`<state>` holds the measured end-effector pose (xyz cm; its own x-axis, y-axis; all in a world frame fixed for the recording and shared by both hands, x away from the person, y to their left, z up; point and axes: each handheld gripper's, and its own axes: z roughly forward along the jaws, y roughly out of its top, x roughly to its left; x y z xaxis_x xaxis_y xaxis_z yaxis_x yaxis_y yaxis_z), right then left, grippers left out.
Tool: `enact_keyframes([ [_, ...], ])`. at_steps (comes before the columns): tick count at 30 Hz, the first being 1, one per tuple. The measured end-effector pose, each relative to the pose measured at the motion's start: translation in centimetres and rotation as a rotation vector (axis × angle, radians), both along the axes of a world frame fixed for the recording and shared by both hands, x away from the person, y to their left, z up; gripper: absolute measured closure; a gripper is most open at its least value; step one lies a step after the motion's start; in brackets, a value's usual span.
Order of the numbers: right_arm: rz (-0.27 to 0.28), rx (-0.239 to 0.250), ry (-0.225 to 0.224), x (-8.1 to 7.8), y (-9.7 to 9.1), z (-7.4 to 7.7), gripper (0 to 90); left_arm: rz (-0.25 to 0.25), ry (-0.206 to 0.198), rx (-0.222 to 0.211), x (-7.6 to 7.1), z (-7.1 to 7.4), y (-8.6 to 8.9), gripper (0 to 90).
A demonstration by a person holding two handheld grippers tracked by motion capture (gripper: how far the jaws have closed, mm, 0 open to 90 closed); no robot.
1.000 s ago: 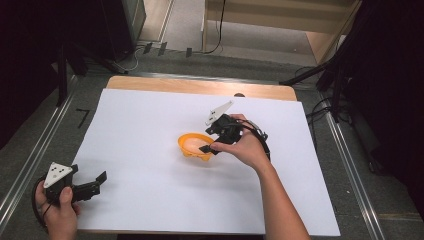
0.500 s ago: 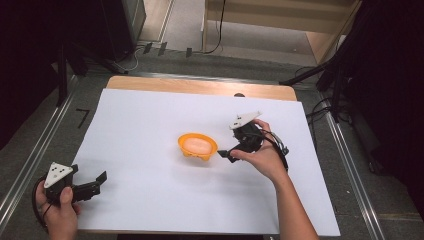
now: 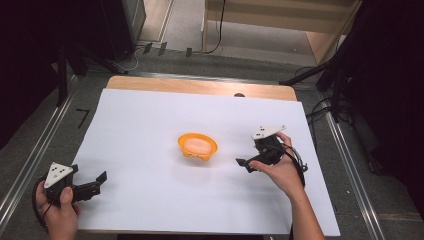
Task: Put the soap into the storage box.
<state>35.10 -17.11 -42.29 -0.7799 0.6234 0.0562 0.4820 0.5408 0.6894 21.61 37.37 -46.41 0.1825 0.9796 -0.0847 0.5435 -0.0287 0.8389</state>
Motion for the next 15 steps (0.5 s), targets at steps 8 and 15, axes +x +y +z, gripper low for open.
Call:
enact_keyframes([
  [8,-0.070,-0.022,-0.004,-1.8,-3.3,-1.2,0.2,-0.001,0.000,0.001,0.0,0.0,0.0,0.0],
  [15,-0.117,-0.009,0.003,-3.0,-5.5,-2.2,0.2,0.000,-0.001,0.008,0.0,0.0,0.0,0.0],
])
